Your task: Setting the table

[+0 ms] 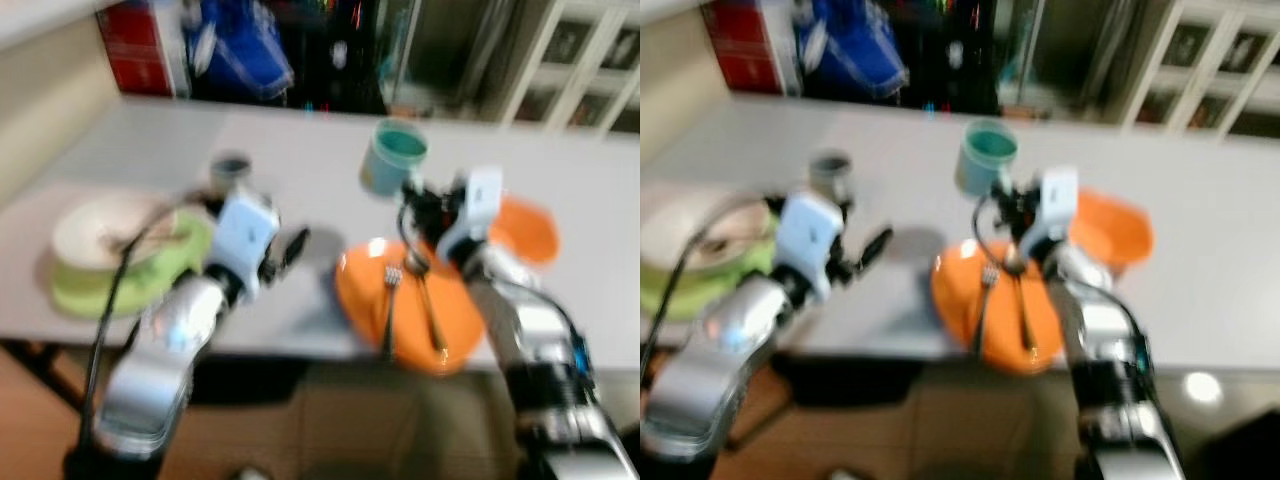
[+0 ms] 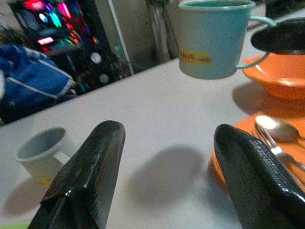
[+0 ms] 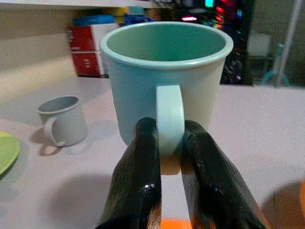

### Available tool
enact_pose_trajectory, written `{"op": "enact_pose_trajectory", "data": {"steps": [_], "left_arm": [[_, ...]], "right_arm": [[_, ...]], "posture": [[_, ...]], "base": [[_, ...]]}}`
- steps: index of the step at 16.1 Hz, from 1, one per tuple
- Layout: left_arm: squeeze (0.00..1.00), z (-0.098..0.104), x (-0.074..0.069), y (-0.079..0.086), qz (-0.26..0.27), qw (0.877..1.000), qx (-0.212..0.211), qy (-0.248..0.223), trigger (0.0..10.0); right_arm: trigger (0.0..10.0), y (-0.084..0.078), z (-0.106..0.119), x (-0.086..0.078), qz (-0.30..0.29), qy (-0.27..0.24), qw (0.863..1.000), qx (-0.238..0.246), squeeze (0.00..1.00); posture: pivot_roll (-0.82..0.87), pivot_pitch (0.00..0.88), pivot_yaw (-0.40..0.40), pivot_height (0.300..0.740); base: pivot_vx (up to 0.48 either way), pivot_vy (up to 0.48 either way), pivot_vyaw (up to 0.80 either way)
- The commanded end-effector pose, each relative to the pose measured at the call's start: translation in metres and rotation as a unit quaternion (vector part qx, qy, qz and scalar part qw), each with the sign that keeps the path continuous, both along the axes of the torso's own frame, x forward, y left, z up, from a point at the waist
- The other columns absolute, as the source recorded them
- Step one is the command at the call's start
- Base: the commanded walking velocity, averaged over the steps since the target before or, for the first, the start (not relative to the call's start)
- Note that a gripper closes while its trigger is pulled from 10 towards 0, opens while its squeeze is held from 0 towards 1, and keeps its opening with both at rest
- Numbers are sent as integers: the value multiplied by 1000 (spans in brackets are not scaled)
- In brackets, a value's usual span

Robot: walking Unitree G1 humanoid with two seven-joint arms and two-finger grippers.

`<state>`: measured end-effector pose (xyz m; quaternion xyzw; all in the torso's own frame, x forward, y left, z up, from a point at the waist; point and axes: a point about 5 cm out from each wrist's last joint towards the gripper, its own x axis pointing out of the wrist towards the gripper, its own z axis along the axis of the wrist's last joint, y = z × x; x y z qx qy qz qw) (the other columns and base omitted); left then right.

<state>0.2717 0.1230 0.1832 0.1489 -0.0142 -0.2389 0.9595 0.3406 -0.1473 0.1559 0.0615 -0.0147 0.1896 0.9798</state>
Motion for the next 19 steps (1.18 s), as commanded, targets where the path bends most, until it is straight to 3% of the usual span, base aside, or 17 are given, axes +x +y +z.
{"op": "enact_pose_trajectory", "data": {"steps": [1, 7, 16, 19], "left_arm": [[0, 4, 3, -2, -2, 1000, -2, -10, 10000], [0, 3, 5, -3, -13, 1000, -11, -7, 10000], [0, 4, 5, -4, -21, 1000, -6, -14, 10000], [0, 1, 2, -7, -33, 999, 5, -10, 10000]], "right_arm": [[10000, -4, 5, -1, -16, -5, 1000, -3, 0], [10000, 6, 5, -3, -19, 0, 1000, -3, 0], [10000, 7, 3, 0, -21, 8, 1000, -11, 0], [10000, 7, 1, 0, -19, 11, 1000, -16, 0]], "posture": [[-67, 0, -19, 740], [-69, 0, -17, 740], [-55, 0, -24, 740], [-51, 0, -26, 740]], "base": [[0, 0, 0], [202, 0, 0], [314, 0, 0], [0, 0, 0]]}}
